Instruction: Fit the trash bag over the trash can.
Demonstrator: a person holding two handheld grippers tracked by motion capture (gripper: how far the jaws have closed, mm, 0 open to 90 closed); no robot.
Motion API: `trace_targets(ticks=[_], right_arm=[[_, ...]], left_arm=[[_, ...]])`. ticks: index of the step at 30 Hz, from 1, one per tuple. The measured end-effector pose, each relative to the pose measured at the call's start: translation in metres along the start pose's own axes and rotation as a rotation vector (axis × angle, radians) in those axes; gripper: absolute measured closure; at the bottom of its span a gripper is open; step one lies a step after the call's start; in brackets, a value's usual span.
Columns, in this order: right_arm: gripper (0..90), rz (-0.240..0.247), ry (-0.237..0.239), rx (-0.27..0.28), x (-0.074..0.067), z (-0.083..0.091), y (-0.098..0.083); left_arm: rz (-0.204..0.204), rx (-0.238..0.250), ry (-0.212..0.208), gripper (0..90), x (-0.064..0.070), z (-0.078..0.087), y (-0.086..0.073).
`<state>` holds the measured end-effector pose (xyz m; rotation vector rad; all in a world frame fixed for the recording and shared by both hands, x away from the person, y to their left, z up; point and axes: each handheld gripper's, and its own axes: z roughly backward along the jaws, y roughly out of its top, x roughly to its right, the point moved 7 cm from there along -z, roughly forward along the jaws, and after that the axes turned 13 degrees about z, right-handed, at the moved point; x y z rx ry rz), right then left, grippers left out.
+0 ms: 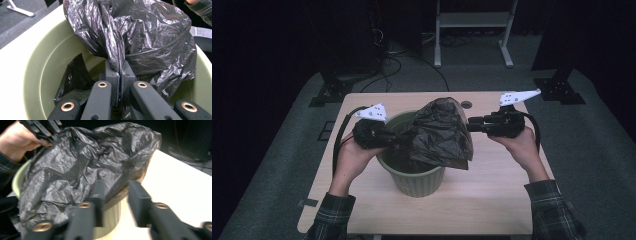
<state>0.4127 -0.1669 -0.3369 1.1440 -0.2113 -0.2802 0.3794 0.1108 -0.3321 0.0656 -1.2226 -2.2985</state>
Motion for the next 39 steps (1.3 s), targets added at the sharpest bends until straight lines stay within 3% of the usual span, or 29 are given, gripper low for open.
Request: trace_targets(ticks=[2, 5, 11, 18, 31, 34, 36, 39], right_arm=[[83.4, 0.012, 0.008, -0.01, -0.001, -0.001, 0.0], [90.0, 0.029, 0.014, -0.012, -0.003, -0.003, 0.002], [90.0, 0.046, 0.016, -0.007, -0.006, -0.007, 0.01], [90.0, 0.066, 0.05, 0.049, -0.013, -0.013, 0.03], [90.0, 0.13, 0.148, 0.093, -0.039, -0.061, 0.075], [90.0, 0.132, 0.169, 0.099, -0.044, -0.072, 0.08], [90.0, 0.135, 0.178, 0.092, -0.047, -0.08, 0.081], [90.0, 0.138, 0.189, 0.067, -0.05, -0.092, 0.078]], left_arm=[[-0.003, -0.005, 0.0, 88.0, 0.0, -0.001, 0.0], [-0.004, -0.009, 0.0, 88.0, 0.0, -0.003, 0.0], [-0.008, -0.027, 0.013, 88.0, 0.001, -0.007, -0.001], [-0.038, -0.075, 0.024, 87.8, 0.002, -0.018, -0.004], [-0.092, -0.152, 0.055, 83.7, 0.008, -0.032, -0.007], [-0.093, -0.151, 0.053, 79.5, 0.009, -0.033, -0.008], [-0.099, -0.142, 0.048, 72.0, 0.009, -0.031, -0.009], [-0.084, -0.089, 0.049, 54.4, 0.009, -0.027, -0.007]])
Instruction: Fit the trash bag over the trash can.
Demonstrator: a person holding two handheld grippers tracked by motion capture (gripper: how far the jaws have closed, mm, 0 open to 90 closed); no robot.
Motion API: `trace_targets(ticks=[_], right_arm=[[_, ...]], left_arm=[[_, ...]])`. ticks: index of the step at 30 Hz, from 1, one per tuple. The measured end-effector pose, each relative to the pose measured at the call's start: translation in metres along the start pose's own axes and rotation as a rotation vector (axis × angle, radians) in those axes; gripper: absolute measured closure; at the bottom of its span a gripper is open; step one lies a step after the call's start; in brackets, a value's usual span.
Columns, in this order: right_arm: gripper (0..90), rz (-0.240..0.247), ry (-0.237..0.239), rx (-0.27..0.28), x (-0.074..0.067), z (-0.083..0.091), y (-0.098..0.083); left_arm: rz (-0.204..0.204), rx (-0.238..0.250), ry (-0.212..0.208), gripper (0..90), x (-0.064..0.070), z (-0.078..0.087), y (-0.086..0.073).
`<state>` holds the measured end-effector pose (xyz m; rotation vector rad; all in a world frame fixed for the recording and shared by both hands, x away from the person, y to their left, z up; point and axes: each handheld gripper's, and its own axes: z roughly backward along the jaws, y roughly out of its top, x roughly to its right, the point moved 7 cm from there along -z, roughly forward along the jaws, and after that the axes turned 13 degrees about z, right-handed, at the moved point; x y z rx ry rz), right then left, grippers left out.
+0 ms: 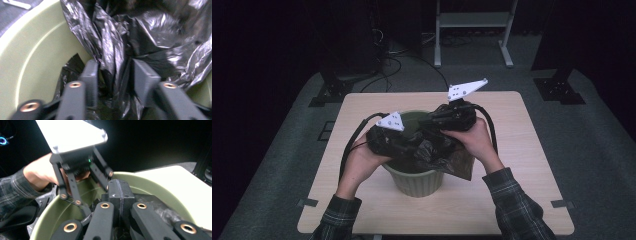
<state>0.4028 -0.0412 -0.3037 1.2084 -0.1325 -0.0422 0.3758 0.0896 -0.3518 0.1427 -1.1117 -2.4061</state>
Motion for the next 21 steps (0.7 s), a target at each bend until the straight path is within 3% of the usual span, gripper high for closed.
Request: trace_targets(ticks=[4, 6, 11, 13, 18, 21], right_arm=[[90.0, -0.003, 0.0, -0.015, 0.0, -0.006, -0.003], [90.0, -0.003, 0.003, -0.013, -0.001, -0.008, -0.002], [90.0, 0.002, 0.021, 0.024, -0.004, -0.012, 0.005], [90.0, 0.003, 0.028, 0.032, -0.005, -0.013, 0.007], [90.0, 0.011, 0.034, 0.029, -0.006, -0.02, 0.011], [90.0, 0.004, 0.033, 0.043, -0.005, -0.022, 0.013]], left_arm=[[0.03, 0.077, 0.002, 39.0, -0.001, 0.015, 0.002], [0.027, 0.106, -0.013, 37.9, 0.0, 0.023, 0.004], [0.028, 0.085, -0.033, 37.7, 0.006, 0.018, 0.006], [0.021, 0.057, -0.041, 43.0, 0.007, 0.012, 0.006], [-0.005, -0.01, -0.046, 66.1, 0.009, -0.001, 0.002], [-0.01, -0.032, -0.034, 67.8, 0.008, -0.005, -0.002]])
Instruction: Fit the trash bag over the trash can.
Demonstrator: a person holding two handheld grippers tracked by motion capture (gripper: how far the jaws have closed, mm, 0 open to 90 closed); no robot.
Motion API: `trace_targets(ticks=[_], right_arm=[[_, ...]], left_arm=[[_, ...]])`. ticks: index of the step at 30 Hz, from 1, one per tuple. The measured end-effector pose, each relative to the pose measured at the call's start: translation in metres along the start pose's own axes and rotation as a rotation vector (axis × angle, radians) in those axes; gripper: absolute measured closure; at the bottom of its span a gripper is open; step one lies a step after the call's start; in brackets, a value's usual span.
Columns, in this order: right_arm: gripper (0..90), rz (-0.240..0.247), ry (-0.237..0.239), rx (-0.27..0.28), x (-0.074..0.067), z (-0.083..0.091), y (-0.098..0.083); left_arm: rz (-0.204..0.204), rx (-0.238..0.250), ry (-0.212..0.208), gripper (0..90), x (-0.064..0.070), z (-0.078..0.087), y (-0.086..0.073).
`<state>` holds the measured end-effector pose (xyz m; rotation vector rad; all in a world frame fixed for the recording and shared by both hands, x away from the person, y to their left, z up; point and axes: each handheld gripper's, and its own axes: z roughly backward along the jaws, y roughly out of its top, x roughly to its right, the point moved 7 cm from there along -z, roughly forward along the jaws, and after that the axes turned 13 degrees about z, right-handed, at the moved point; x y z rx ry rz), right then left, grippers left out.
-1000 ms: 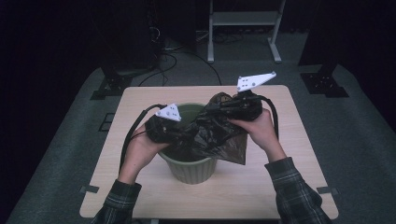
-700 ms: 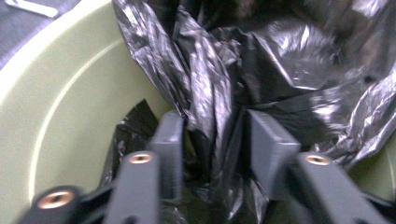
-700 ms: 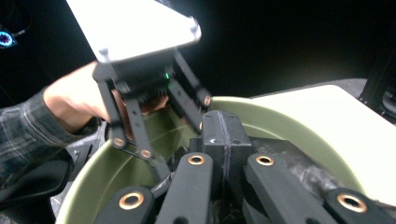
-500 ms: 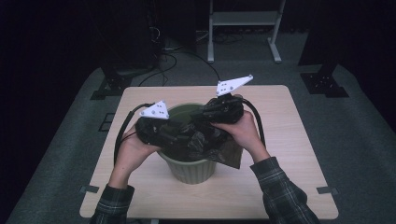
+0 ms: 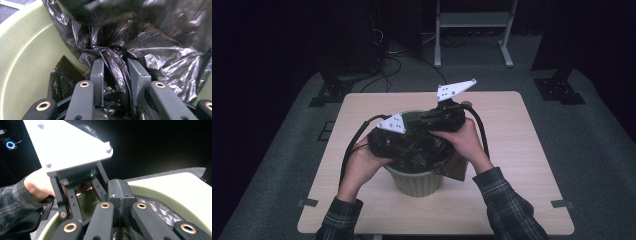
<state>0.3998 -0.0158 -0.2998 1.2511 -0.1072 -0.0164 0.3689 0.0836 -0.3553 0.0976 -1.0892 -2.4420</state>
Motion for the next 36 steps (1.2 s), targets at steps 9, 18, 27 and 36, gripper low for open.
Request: trace_targets(ticks=[9, 18, 27, 36], right_arm=[[71.8, -0.001, -0.033, -0.005, 0.003, 0.006, -0.001], [56.6, 0.016, -0.144, 0.004, 0.004, 0.057, 0.0], [68.4, -0.013, -0.164, 0.011, 0.006, 0.077, -0.016], [90.0, -0.026, -0.161, 0.0, 0.008, 0.071, -0.03]], left_arm=[[0.036, 0.098, 0.011, 49.3, -0.006, 0.014, -0.004], [0.035, 0.162, 0.002, 42.7, -0.005, 0.032, 0.008], [0.002, 0.19, -0.016, 40.2, 0.004, 0.034, 0.036], [-0.012, 0.198, -0.047, 37.8, 0.012, 0.03, 0.046]])
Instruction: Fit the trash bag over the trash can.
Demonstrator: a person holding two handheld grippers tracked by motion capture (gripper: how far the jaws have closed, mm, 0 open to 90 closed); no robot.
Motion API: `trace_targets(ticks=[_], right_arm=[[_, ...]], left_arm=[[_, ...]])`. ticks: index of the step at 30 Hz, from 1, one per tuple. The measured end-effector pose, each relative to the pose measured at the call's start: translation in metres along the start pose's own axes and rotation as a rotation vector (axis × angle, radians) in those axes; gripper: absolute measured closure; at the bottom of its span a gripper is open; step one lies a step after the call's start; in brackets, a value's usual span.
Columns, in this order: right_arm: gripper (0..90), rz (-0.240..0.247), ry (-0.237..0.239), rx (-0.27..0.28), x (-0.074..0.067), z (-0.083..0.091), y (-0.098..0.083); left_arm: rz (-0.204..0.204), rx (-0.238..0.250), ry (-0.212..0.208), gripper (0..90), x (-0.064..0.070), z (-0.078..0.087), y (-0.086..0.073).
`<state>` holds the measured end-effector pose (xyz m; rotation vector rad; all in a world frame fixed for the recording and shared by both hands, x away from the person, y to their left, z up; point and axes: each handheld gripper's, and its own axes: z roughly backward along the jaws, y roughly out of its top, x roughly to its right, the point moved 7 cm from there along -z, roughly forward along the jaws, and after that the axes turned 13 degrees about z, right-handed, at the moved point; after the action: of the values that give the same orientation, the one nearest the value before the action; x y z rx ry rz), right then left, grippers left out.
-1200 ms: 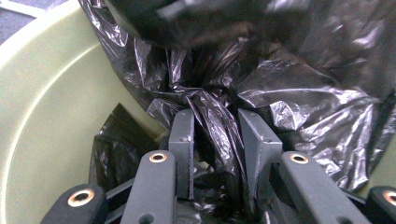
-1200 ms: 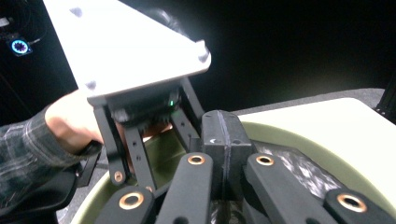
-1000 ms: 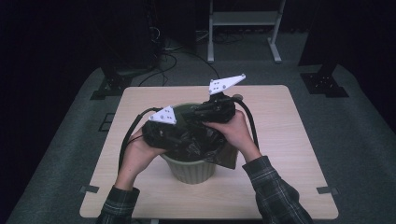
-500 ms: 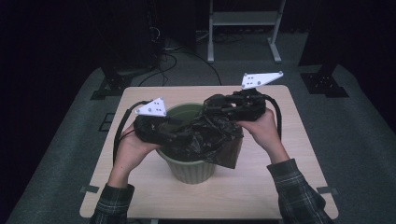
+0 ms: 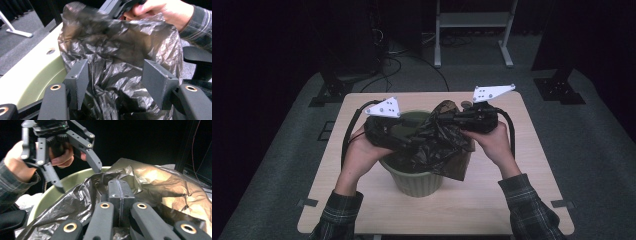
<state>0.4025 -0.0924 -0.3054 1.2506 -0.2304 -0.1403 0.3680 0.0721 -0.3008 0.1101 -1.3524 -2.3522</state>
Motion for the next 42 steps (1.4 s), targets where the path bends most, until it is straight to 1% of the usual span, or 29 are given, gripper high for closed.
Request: trace_targets(ticks=[5, 10, 15, 16, 17, 18, 21, 22, 23, 24, 26, 28, 30, 31, 32, 33, 36, 38, 42], right_arm=[[90.0, 0.007, 0.002, -0.011, 0.0, -0.01, 0.001], [90.0, 0.005, 0.013, -0.011, -0.002, -0.014, 0.0], [90.0, 0.013, 0.02, -0.008, -0.004, -0.015, 0.001], [90.0, 0.014, 0.021, -0.007, -0.004, -0.015, 0.001], [90.0, 0.014, 0.022, -0.008, -0.005, -0.015, 0.002], [90.0, 0.017, 0.023, -0.01, -0.005, -0.014, 0.001], [90.0, 0.023, 0.028, -0.008, -0.006, -0.014, 0.002], [90.0, 0.023, 0.029, -0.008, -0.006, -0.013, 0.002], [90.0, 0.022, 0.029, -0.006, -0.006, -0.013, 0.002], [90.0, 0.023, 0.027, -0.006, -0.006, -0.012, 0.002], [90.0, 0.022, 0.028, -0.005, -0.007, -0.011, 0.002], [90.0, 0.025, 0.025, -0.008, -0.007, -0.009, 0.001], [84.3, 0.025, 0.017, -0.002, -0.006, -0.005, 0.0], [80.2, 0.016, 0.011, 0.002, -0.004, 0.001, -0.001], [78.1, 0.011, 0.008, 0.001, -0.003, 0.004, -0.002], [75.7, 0.011, -0.009, 0.001, -0.002, 0.008, -0.002], [73.7, 0.006, -0.046, 0.008, 0.003, 0.024, -0.004], [71.5, -0.008, -0.063, 0.007, 0.007, 0.034, -0.007], [67.1, -0.033, -0.058, 0.009, 0.007, 0.044, -0.012]], left_arm=[[-0.004, 0.015, -0.004, 36.2, 0.004, -0.001, 0.005], [0.005, 0.028, 0.001, 35.3, 0.0, -0.001, 0.012], [0.01, 0.027, -0.001, 37.5, -0.002, -0.006, 0.016], [0.009, 0.022, -0.006, 41.8, -0.002, -0.007, 0.015], [0.012, 0.023, -0.016, 44.1, -0.002, -0.009, 0.016], [0.013, 0.023, -0.02, 48.8, -0.002, -0.009, 0.016], [0.003, 0.021, -0.013, 64.2, -0.002, -0.01, 0.016], [0.001, 0.016, -0.009, 73.1, -0.003, -0.01, 0.016], [-0.003, 0.011, -0.01, 78.9, -0.003, -0.009, 0.016], [-0.004, 0.014, -0.009, 88.9, -0.003, -0.008, 0.016], [0.002, 0.017, 0.001, 90.0, -0.004, -0.006, 0.016], [0.0, 0.014, 0.021, 90.0, -0.006, -0.003, 0.014], [0.01, 0.016, 0.03, 90.0, -0.01, 0.002, 0.01], [0.012, 0.02, 0.034, 90.0, -0.011, 0.004, 0.008], [0.017, 0.017, 0.038, 90.0, -0.013, 0.007, 0.005], [0.023, 0.017, 0.04, 90.0, -0.014, 0.009, 0.003], [0.038, 0.025, 0.05, 90.0, -0.02, 0.018, -0.006], [0.053, 0.029, 0.057, 90.0, -0.022, 0.024, -0.011], [0.065, 0.037, 0.064, 90.0, -0.026, 0.03, -0.016]])
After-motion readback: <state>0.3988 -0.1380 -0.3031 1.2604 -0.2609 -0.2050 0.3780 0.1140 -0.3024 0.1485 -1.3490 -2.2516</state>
